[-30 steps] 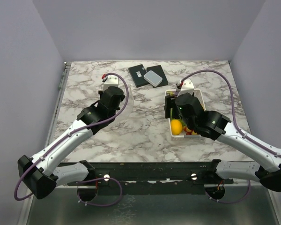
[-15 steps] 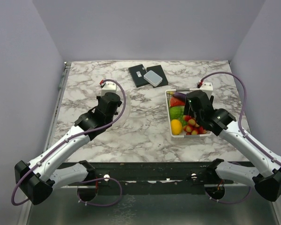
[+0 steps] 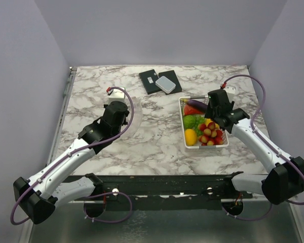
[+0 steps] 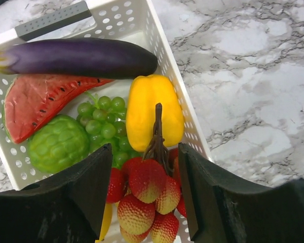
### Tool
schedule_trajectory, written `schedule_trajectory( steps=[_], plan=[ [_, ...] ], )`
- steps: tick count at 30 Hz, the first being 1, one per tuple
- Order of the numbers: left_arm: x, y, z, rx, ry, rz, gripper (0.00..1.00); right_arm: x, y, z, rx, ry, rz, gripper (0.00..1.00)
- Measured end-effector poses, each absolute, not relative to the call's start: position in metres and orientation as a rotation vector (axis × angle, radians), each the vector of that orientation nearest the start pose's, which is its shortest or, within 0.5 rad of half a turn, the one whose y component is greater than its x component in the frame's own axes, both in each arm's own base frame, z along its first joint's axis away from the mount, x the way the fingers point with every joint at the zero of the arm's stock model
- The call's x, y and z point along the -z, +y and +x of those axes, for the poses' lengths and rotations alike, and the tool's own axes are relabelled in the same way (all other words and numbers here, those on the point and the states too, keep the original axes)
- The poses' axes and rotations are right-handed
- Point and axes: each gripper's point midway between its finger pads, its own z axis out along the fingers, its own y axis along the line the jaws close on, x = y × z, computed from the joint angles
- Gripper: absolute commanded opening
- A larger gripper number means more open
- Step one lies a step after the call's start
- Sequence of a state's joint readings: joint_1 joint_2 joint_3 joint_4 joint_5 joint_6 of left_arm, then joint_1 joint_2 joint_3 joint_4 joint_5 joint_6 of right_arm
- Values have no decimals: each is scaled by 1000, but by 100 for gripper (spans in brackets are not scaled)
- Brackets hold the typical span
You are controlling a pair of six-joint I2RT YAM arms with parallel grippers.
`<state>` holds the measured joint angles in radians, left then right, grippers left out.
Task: Place the food in the zip-top bag and seal the zipper
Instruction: Pick up the fake fruit from the bin.
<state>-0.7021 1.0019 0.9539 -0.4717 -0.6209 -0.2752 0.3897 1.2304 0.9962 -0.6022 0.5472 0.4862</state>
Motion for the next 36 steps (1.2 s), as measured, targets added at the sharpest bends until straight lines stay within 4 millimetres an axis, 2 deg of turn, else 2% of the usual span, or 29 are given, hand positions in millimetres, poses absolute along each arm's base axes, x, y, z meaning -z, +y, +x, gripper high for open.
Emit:
schedule_trajectory(
  steps=[11, 28, 33, 36],
  plan=[
    [-241, -125, 287, 6, 1980, 64, 0, -130, 45, 333, 210, 2338, 364, 52],
    [-241, -127, 287, 15, 1980, 68, 0, -105, 35, 344, 251, 2387, 363, 35],
    [-241, -127, 287, 16, 1980, 69, 0, -102, 34, 346, 260, 2392, 357, 19],
    [-241, -127, 287, 16, 1980, 69, 0, -102, 34, 347, 261, 2391, 351, 3]
  ],
)
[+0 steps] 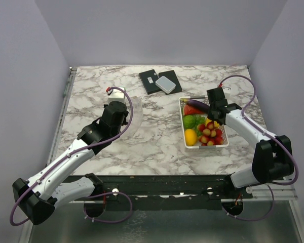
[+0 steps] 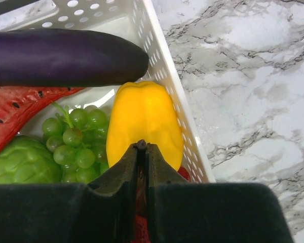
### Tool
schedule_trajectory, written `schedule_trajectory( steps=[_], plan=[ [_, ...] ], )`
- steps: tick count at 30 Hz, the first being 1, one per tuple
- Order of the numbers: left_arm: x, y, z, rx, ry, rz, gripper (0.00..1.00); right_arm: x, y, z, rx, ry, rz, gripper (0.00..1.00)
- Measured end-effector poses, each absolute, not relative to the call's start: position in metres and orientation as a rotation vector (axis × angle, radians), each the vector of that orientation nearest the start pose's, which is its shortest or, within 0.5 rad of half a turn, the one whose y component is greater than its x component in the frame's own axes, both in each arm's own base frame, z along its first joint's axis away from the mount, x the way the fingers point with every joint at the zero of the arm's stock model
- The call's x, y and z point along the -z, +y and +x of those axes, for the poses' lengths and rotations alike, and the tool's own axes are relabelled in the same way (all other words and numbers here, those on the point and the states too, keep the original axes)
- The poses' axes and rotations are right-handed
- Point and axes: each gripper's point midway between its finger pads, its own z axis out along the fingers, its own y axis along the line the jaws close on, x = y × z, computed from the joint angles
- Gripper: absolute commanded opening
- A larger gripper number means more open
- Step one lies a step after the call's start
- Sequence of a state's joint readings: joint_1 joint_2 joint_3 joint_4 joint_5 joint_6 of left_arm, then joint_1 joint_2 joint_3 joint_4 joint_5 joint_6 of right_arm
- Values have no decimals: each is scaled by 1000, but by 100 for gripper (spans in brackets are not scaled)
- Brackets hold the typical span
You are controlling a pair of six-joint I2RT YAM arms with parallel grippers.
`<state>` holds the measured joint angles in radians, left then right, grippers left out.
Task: Place the food in the zip-top bag and seal the zipper
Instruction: Pick up the fake fruit from the bin, then place the fake fruit in the zipper food storage bag.
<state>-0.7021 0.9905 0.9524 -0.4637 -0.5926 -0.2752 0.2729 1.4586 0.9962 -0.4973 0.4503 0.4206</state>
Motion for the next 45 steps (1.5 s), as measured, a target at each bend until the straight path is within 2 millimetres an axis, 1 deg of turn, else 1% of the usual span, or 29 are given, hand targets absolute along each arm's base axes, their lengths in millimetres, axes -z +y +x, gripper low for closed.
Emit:
schedule_trajectory(
  steps=[1, 5, 7, 9, 17, 23, 29, 32, 35, 39, 45],
  plan=[
    [-241, -127, 287, 16, 1980, 69, 0, -102, 33, 347, 262, 2391, 348, 1],
    [-241, -127, 287, 18, 1978, 67, 0, -104, 33, 347, 262, 2388, 344, 1],
    [-242, -127, 287, 20, 1975, 66, 0, -109, 33, 347, 254, 2376, 342, 1],
    [-243, -127, 287, 22, 1973, 64, 0, -117, 34, 347, 236, 2353, 344, 1],
    [-243, -127, 287, 22, 1972, 64, 0, -164, 38, 346, 140, 2240, 330, 1],
    [-243, -127, 287, 22, 1972, 64, 0, -196, 45, 345, 55, 2167, 304, 1],
    [-243, -127, 287, 23, 1972, 64, 0, -247, 59, 344, -82, 2056, 267, 1],
    [-243, -127, 287, 22, 1972, 64, 0, -268, 72, 343, -151, 2014, 234, 1],
    [-243, -127, 287, 23, 1972, 64, 0, -286, 89, 341, -218, 1984, 185, 1],
    [-243, -127, 287, 23, 1972, 64, 0, -316, 126, 333, -327, 1932, 83, 1],
    [-243, -127, 287, 23, 1972, 65, 0, -360, 182, 312, -513, 1838, -46, 1]
  ],
)
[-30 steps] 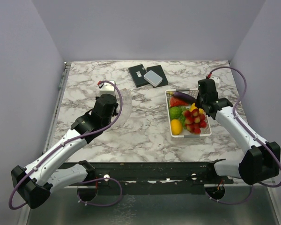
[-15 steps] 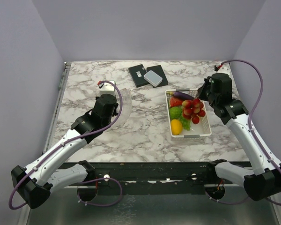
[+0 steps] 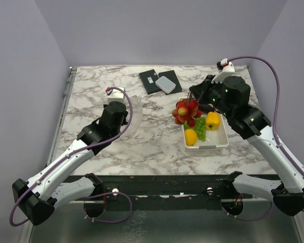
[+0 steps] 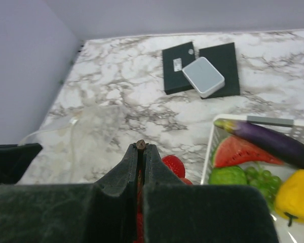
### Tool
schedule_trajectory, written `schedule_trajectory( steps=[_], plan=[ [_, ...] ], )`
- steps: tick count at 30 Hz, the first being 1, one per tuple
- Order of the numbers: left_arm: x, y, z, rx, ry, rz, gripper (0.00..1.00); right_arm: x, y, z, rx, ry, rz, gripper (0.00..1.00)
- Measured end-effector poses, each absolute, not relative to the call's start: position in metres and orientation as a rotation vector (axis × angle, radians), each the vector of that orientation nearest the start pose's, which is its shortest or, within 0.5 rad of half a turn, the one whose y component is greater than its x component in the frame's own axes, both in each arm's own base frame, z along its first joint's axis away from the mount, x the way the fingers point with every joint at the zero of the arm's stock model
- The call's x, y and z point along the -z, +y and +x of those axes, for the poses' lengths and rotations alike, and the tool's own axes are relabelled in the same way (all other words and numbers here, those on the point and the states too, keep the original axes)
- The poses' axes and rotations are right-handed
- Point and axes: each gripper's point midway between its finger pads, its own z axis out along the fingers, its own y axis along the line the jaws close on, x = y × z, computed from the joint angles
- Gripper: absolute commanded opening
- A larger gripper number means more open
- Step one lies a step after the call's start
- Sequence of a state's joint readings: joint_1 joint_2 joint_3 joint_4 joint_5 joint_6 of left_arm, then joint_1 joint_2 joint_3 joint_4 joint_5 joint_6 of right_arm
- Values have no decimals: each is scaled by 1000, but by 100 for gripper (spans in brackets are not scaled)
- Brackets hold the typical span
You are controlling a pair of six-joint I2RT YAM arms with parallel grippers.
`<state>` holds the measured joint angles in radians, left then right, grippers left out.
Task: Place the food in the zip-top bag and seal the zipper
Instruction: Place the fake fruit in the zipper food storage bag.
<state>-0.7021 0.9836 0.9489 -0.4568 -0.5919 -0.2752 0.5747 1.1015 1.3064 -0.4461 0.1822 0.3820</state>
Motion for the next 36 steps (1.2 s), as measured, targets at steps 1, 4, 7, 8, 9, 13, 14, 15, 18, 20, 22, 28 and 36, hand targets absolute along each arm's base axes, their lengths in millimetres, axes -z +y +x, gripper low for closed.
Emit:
schedule_trajectory(
  steps=[1, 4, 7, 8, 9, 13, 14, 15, 18, 20, 22, 28, 36],
  plan=[
    [-243, -127, 287, 23, 1973, 65, 0, -367, 189, 310, -548, 1821, -55, 1],
    [-243, -127, 287, 24, 1973, 66, 0, -381, 209, 303, -635, 1785, -88, 1],
    [-242, -128, 287, 26, 1975, 68, 0, -392, 229, 299, -716, 1753, -119, 1],
    [-242, -128, 287, 27, 1976, 69, 0, -393, 236, 298, -742, 1747, -129, 1],
    [-242, -129, 287, 30, 1977, 71, 0, -395, 242, 296, -768, 1742, -140, 1],
    [-241, -131, 287, 42, 1980, 79, 0, -399, 269, 290, -873, 1722, -182, 1],
    [-241, -131, 287, 45, 1980, 81, 0, -400, 275, 288, -897, 1716, -195, 1],
    [-241, -132, 287, 49, 1980, 83, 0, -402, 281, 286, -920, 1710, -202, 1],
    [-241, -135, 286, 64, 1982, 91, 0, -406, 296, 281, -977, 1691, -222, 1],
    [-241, -137, 286, 78, 1984, 98, 0, -409, 306, 278, -1016, 1676, -233, 1],
    [-240, -140, 285, 93, 1988, 108, 0, -412, 317, 274, -1054, 1659, -247, 1],
    [-240, -146, 284, 131, 1994, 130, 0, -412, 344, 269, -1113, 1641, -274, 1],
    [-242, -152, 283, 178, 1988, 144, 0, -411, 363, 272, -1152, 1615, -274, 1]
  ],
)
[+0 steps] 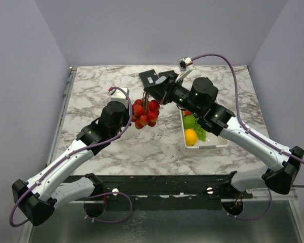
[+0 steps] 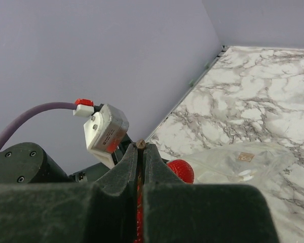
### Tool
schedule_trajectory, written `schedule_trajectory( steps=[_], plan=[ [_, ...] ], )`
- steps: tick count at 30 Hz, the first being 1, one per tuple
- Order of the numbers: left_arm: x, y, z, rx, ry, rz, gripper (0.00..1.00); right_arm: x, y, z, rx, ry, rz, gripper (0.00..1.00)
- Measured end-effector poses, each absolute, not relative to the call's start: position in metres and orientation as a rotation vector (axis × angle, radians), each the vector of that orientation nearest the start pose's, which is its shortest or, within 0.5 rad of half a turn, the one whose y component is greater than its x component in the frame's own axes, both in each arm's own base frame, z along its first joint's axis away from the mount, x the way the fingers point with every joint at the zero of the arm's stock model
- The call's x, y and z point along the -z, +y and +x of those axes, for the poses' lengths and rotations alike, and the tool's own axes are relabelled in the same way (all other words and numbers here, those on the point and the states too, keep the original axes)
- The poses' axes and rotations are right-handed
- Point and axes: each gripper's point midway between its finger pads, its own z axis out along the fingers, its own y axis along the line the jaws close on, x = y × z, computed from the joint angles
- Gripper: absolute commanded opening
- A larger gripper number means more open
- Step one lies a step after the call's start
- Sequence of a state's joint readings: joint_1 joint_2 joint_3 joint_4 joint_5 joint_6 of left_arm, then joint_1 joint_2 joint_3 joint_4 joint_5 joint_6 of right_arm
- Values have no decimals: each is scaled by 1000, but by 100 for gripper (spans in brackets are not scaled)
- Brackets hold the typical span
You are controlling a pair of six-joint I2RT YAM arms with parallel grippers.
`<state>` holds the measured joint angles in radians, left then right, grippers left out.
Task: Place the food in the zip-top bag and seal the zipper
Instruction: Place the fake fruit in the zipper food storage bag.
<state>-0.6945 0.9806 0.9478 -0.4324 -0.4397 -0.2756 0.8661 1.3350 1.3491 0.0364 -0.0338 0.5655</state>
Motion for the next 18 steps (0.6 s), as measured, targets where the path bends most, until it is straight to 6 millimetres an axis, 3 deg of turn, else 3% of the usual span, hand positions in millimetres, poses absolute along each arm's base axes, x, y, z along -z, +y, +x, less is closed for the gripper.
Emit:
schedule_trajectory(
  steps=[6, 18],
  plan=[
    [-246, -153, 282, 211, 1979, 148, 0, -407, 367, 276, -1148, 1598, -249, 1],
    [-256, -153, 281, 283, 1950, 136, 0, -367, 367, 293, -1056, 1669, -201, 1]
  ],
)
